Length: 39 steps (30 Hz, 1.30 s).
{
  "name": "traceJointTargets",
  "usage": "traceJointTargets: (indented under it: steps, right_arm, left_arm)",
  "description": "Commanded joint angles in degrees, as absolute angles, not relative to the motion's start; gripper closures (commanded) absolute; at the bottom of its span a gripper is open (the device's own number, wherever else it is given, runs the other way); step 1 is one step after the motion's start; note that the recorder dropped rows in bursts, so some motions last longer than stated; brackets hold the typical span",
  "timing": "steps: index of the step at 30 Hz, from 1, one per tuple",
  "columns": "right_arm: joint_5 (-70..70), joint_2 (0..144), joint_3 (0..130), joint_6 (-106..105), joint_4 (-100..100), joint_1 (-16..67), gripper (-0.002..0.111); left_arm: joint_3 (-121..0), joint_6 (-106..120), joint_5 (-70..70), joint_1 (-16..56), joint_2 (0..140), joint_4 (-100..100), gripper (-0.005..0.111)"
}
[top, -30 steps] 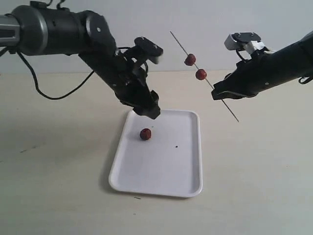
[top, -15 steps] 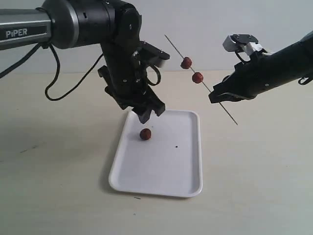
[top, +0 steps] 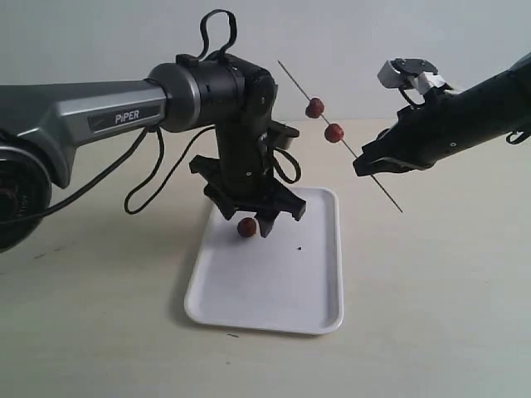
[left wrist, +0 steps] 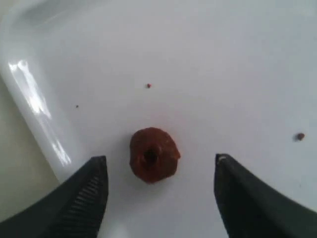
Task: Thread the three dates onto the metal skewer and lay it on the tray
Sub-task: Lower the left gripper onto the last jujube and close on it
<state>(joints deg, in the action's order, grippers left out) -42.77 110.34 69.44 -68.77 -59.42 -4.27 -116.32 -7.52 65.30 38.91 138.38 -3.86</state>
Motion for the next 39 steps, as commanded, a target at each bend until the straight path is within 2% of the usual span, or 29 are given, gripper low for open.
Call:
traceJointTargets:
  steps: [1,15,39]
  right_arm:
    - [-43.49,109.94,69.58,-69.31,-59.57,-4.3,0.108]
    - [-43.73,109.94,69.58,-69.28,-59.57,-4.3,0.108]
    - [-44.72,109.94,69.58,-69.28,-59.57,-4.3,0.108]
  left_arm:
    - [-116.79,-8.65,64.19,38.02,139.02,-3.86,0.046]
    - [-116.79,-8.15,60.2,36.53,139.75,-1.97,0.046]
    - [-116.79,-6.07,62.94,36.53,142.02,1.16,0.046]
